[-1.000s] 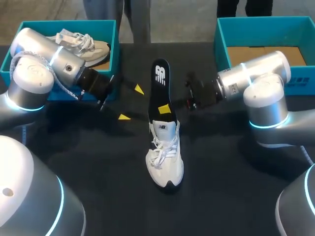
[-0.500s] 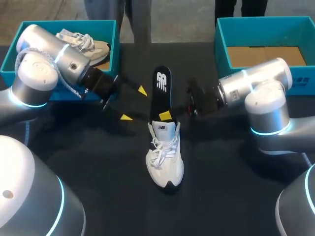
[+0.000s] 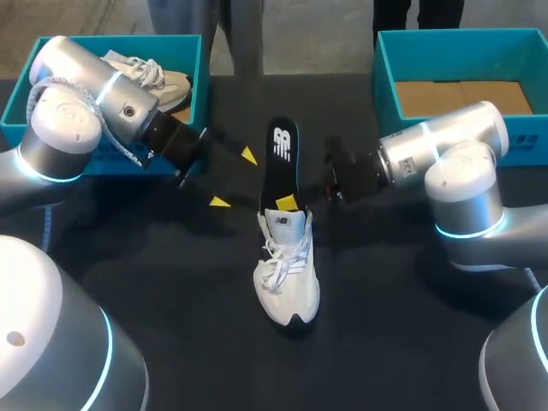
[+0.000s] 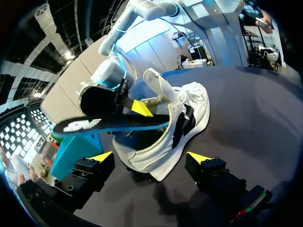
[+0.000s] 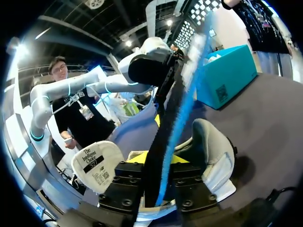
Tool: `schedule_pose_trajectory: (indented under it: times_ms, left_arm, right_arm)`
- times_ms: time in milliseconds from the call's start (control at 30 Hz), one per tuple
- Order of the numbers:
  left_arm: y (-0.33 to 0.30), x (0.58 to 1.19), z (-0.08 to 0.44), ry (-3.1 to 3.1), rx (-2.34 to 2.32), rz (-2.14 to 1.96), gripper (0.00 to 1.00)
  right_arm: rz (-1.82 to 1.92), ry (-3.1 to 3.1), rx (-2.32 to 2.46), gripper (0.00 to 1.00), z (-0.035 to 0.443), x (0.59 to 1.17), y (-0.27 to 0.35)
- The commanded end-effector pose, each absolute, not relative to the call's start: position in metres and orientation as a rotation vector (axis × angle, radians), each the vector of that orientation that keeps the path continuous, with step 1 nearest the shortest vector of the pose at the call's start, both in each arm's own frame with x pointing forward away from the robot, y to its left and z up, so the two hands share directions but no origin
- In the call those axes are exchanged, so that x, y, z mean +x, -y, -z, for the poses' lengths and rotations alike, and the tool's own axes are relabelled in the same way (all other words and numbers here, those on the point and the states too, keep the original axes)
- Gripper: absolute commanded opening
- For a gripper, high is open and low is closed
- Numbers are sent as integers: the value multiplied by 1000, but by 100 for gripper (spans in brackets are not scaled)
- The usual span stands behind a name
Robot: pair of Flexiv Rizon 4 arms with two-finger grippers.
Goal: Take the shoe out of the shoebox, open the shoe tongue, remove and reinsert the insole, then place the shoe into the shoebox
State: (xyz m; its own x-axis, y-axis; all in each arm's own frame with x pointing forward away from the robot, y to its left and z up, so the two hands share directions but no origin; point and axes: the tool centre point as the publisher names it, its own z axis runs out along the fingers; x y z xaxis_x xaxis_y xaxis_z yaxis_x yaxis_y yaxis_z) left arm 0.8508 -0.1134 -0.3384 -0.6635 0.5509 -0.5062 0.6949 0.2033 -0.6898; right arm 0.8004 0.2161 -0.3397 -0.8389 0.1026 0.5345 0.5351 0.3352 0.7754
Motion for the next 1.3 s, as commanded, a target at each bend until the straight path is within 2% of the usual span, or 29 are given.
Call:
schedule_pose_trajectory:
  times_ms: [33,367,467,533,1300]
  left_arm:
    - [114,852,340,-2319,1217,1459,100]
    - [111,851,339,-2319,1213,1455,100]
    - [110,850,338,-2318,1212,1454,100]
    - [110,849,337,-2311,1210,1452,100]
    - [107,846,342,-2326,1195,1455,100]
  right_arm:
    - [1499,2233,-561,30,333,802,-215]
    - [1494,2267,-503,22,322,819,-217]
    - [1476,2256,-491,13,325,822,-219]
    - [1457,2253,-493,1,328,822,-219]
    - [1342,2231,-541,0,341,786,-218]
